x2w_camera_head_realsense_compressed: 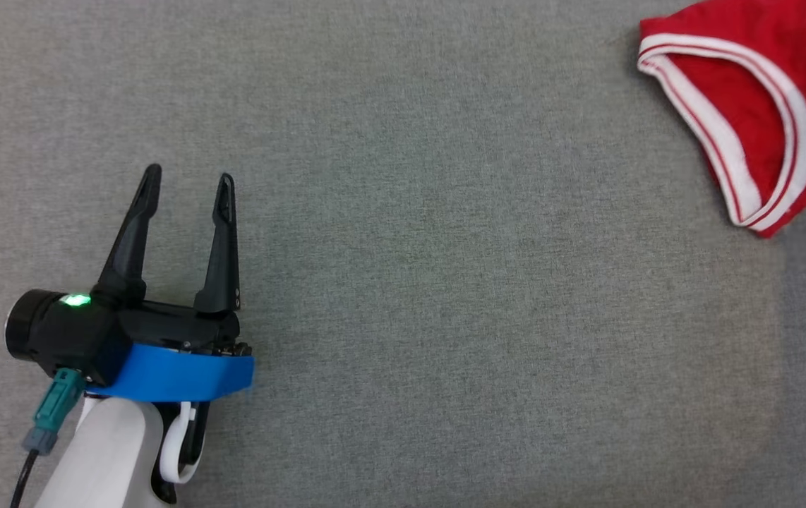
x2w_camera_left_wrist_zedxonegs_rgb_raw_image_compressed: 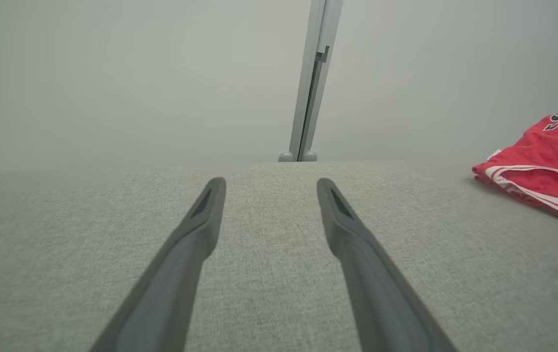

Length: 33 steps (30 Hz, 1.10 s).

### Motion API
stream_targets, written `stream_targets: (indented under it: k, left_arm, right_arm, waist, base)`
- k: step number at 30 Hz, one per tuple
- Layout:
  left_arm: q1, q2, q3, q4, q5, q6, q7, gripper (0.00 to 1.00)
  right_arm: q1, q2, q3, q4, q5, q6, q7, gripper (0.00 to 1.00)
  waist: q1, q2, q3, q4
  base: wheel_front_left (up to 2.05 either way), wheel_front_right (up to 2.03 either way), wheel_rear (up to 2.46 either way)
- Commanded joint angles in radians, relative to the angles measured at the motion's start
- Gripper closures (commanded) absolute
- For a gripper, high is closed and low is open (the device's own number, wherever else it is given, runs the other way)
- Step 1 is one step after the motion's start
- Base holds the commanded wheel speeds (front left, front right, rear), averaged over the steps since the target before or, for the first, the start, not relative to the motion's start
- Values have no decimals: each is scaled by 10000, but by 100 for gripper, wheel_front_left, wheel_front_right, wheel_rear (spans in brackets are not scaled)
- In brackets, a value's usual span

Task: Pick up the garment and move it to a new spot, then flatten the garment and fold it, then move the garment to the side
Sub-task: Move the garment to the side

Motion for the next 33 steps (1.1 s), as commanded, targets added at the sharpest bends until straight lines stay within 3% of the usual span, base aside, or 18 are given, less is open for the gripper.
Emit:
stream_targets:
  k: [1, 7, 27, 29, 30, 31, 32, 33]
  left_arm:
    - [-274, 62, 87, -132, 98, -32, -36, 0]
    - [-502, 224, 144, -493, 357, -115, -40, 0]
    - [-645, 481, 108, -996, 437, -17, 27, 0]
    - [-626, 480, 103, -976, 397, -7, 17, 0]
    - [-613, 467, 93, -956, 393, -6, 16, 0]
    - [-589, 448, 73, -922, 375, -6, 12, 0]
    - [-556, 435, 62, -898, 354, -4, 13, 0]
    - [-533, 416, 50, -869, 333, -2, 12, 0]
  right_arm:
    - [-296, -204, -303, 49, -225, -6, -228, 100]
    - [-336, -531, -1054, -12, -1355, -6, -1024, 100]
    - [323, -467, -2890, -947, -3146, -6, -1062, 100]
    - [459, -346, -3171, -1102, -3390, -7, -835, 59]
    - [567, -251, -3277, -1209, -3488, -6, -752, 55]
    - [675, -135, -3469, -1284, -3585, -6, -658, 58]
    - [803, -42, -3607, -1369, -3644, -6, -596, 50]
    - [920, 89, -3711, -1458, -3647, -6, -540, 9]
  waist:
    - [-2, -4, 238, -4]
    - [-2, -4, 768, -196]
    - [-2, -4, 1236, -204]
    - [-2, -4, 1172, -181]
    - [-2, -4, 1129, -164]
    - [-2, -4, 1071, -146]
    - [-2, -4, 1019, -132]
    - [-2, -4, 975, -119]
  base:
    - [0, 0, 0]
    - [0, 0, 0]
    - [0, 0, 0]
    - [0, 0, 0]
    - [0, 0, 0]
    - [0, 0, 0]
    - [0, 0, 0]
    - [0, 0, 0]
